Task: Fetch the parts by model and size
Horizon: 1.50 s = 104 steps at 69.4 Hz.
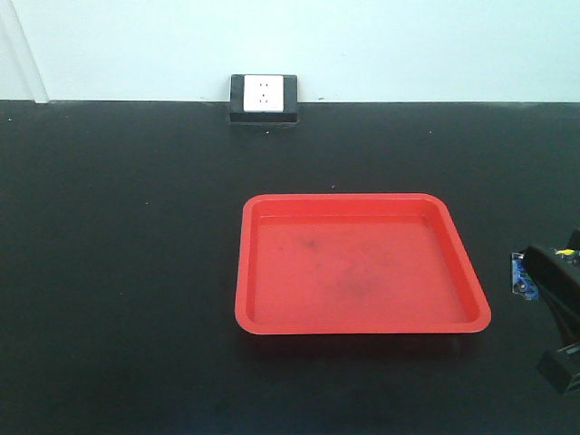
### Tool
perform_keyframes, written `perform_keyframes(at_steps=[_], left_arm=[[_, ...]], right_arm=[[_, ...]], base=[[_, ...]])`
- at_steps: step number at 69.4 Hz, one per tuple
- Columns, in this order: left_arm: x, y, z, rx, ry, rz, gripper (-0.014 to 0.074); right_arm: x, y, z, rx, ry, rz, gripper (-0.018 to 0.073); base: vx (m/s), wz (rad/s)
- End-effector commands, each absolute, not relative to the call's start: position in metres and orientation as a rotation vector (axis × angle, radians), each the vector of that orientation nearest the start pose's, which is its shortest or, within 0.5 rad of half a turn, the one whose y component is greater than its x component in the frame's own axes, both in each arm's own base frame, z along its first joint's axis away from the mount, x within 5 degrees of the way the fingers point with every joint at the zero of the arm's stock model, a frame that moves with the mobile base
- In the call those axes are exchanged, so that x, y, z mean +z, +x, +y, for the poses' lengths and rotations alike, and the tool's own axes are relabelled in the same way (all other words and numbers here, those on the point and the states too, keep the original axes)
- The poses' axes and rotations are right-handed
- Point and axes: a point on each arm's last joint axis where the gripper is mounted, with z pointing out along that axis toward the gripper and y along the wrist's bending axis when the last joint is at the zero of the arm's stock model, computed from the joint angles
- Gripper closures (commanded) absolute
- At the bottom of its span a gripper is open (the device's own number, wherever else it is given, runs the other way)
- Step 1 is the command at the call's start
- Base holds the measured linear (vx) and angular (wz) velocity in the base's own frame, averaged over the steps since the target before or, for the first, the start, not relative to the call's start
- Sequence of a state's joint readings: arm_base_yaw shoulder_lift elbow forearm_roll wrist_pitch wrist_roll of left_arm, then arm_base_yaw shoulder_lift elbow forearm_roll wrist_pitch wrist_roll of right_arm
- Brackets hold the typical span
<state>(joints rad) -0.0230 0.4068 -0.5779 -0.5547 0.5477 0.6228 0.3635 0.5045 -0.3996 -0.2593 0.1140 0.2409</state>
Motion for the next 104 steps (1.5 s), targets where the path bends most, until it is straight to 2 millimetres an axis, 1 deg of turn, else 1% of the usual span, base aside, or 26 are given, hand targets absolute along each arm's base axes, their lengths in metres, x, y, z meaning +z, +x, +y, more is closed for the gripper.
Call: perform_keyframes(at_steps=[1,62,83,91,104], left_arm=[[0.35,0.08,-0.026,-0.173,0.294,1.684,0.0603],[0.351,0.081,-0.025,-0.167,0.284,1.671,0.0603],[0.355,0.082,-0.027,-0.248,0.237,1.654,0.0603],[0.365,0.087,-0.03,-0.25,0.287,1.679,0.0603],[0.398,0.109,-0.036,-0.251,0.37,1.663,0.0603]], right_arm=[[0.315,0.108,0.039,0.247,-0.304,1.58,0.0561],[0.315,0.108,0.039,0.247,-0.304,1.58,0.0561],[0.315,0.108,0.04,0.248,-0.304,1.577,0.0561],[0.316,0.108,0.04,0.252,-0.304,1.562,0.0561],[0.319,0.108,0.04,0.26,-0.305,1.536,0.0561]], base=[[0.0,0.0],[0.0,0.0],[0.0,0.0],[0.0,0.0],[0.0,0.0]])
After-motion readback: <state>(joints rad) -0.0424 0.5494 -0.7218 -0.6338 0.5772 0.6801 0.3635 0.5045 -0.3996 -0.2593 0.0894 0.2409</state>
